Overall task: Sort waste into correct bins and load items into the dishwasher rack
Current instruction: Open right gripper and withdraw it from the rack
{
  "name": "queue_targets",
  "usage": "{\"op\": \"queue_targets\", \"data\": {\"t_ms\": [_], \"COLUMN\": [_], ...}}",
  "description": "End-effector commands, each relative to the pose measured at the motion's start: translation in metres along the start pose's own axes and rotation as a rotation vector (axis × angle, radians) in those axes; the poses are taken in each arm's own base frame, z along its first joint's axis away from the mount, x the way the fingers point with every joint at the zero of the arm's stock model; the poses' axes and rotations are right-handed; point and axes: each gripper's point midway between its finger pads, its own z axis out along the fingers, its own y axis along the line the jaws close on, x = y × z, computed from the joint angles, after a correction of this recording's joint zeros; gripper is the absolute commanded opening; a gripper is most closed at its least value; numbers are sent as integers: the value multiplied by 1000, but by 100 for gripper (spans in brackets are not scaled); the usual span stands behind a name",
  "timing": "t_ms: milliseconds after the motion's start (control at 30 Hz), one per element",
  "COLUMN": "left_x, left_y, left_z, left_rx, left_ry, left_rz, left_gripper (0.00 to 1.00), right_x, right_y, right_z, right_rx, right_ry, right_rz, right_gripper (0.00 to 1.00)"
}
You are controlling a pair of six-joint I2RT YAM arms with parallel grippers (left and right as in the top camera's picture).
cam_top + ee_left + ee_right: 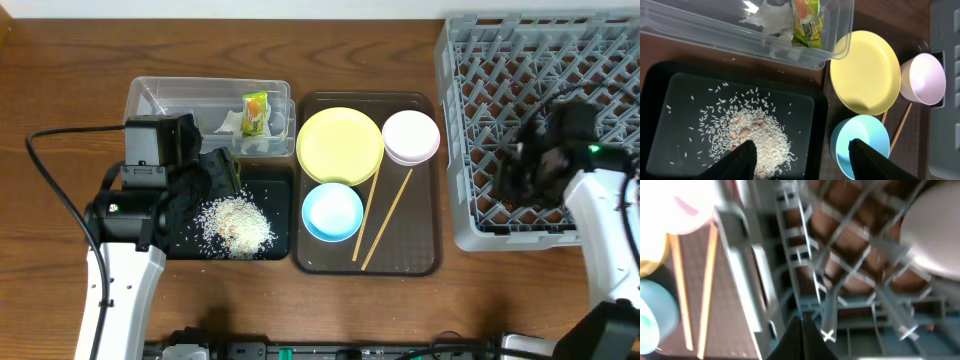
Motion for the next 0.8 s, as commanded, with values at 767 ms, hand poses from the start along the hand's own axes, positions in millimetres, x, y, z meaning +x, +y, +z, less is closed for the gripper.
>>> {"op": "queue_targets", "data": {"t_ms": [767], "left_x": [-1], "left_y": [3], "left_z": [0], "left_rx": [-16], "left_ry": [-1], "left_rz": [9], "left_gripper": [62], "right_x": [55], "right_y": [-5], "right_z": [3], "right_rx": [49], "right_ry": [189], "right_rz": [89], "right_gripper": [2]}}
